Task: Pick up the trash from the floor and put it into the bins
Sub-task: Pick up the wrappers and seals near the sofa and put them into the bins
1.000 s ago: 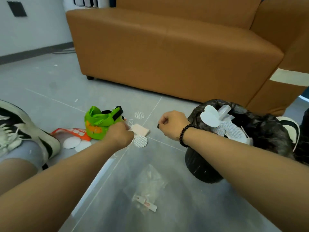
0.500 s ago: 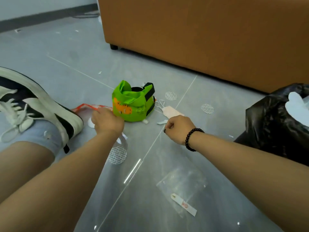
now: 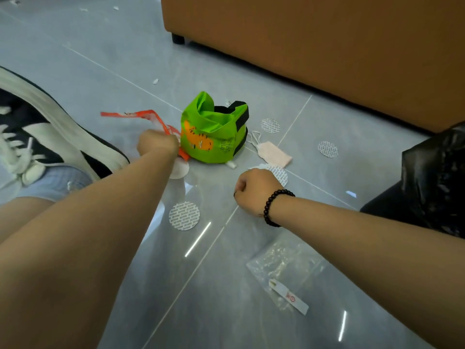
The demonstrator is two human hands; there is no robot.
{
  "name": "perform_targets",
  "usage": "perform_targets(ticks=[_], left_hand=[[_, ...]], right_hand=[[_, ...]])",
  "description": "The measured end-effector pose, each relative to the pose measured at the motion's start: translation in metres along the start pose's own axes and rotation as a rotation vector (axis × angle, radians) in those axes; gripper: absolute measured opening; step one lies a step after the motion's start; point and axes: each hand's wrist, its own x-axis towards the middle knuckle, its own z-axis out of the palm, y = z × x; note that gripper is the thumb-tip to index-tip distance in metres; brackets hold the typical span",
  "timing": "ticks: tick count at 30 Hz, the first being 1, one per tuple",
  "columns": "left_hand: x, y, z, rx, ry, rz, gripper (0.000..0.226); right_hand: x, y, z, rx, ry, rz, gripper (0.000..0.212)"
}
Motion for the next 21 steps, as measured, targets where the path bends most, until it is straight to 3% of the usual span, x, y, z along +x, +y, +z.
perform_targets(ticks=[3,9,14,16,21], left_hand=[[-0.017,0.009,0.000,0.057,0.044,0.128,0.017],[-0.075,0.070,-0.009,-0.040,-0.004,0.317,0.017],[-0.150,0.115,-0.020,-0.098,-0.294,0.467,0.001],[-0.185,0.124,-0.027,-0.094,-0.426,0.499,0.012],[-0.265,0.135,-0.051,-0.030,-0.731,0.607,0.011]], right_hand=[[-0.007,0.006,-0.021,0.001,0.036,0.023,0.018],[-0.042,0.015,-0.087,0.031,0.150,0.031,0.019],[-0.083,0.023,-0.138,0.076,0.271,0.019,0.015],[-0.098,0.028,-0.154,0.120,0.321,0.023,0.010],[-0.143,0.039,-0.191,0.228,0.423,0.060,0.030]])
